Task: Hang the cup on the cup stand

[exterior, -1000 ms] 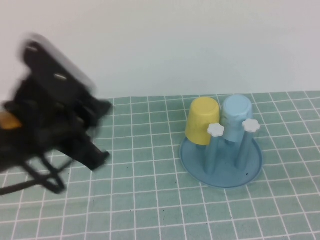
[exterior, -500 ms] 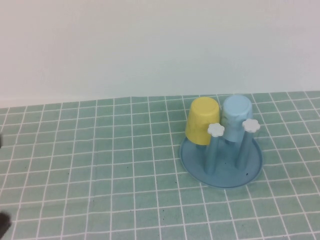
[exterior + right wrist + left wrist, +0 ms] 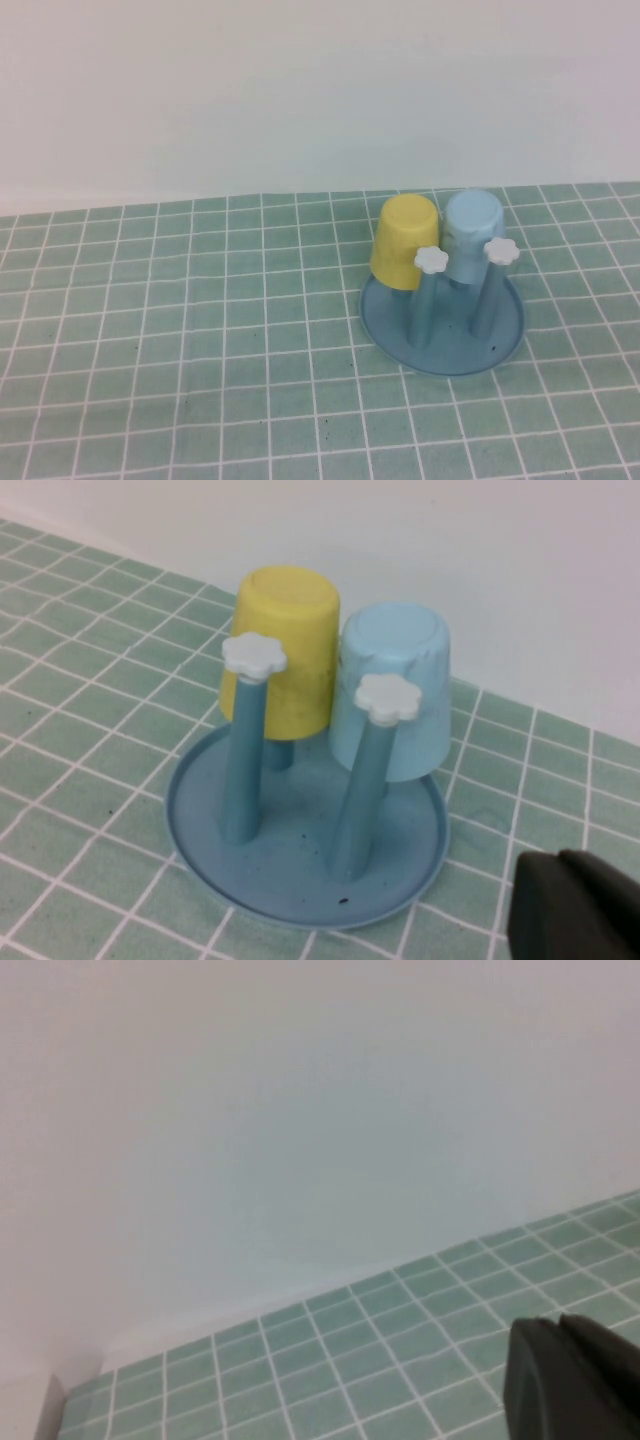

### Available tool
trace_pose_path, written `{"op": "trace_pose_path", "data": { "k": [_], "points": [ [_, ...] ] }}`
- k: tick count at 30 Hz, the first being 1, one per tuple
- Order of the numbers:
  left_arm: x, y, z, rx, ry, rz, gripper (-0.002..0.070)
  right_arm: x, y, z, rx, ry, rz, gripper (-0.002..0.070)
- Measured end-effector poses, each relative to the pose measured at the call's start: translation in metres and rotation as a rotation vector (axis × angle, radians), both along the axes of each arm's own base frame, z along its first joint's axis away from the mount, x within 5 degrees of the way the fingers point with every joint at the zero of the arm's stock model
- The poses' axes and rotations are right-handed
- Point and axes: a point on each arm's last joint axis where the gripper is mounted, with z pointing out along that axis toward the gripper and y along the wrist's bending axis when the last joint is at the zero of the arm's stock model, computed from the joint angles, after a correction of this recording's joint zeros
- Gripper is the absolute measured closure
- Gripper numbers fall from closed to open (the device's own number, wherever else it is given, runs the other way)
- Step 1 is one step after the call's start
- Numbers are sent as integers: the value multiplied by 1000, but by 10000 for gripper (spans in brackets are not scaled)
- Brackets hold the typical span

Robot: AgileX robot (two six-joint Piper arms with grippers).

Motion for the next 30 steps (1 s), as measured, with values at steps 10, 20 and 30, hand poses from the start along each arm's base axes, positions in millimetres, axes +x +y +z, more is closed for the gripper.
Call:
{"op": "trace_pose_path", "data": {
  "k": [10,20,30],
  "points": [
    [2,6,-31,-44,-3,72,675,0,0,0,2,0,5,678],
    [-4,8,-53,-5,128,89,675,0,1,0,5,-1,12,678],
    [-6,9,-64,10,258,97,675,0,1,0,6,-1,14,678]
  ]
}}
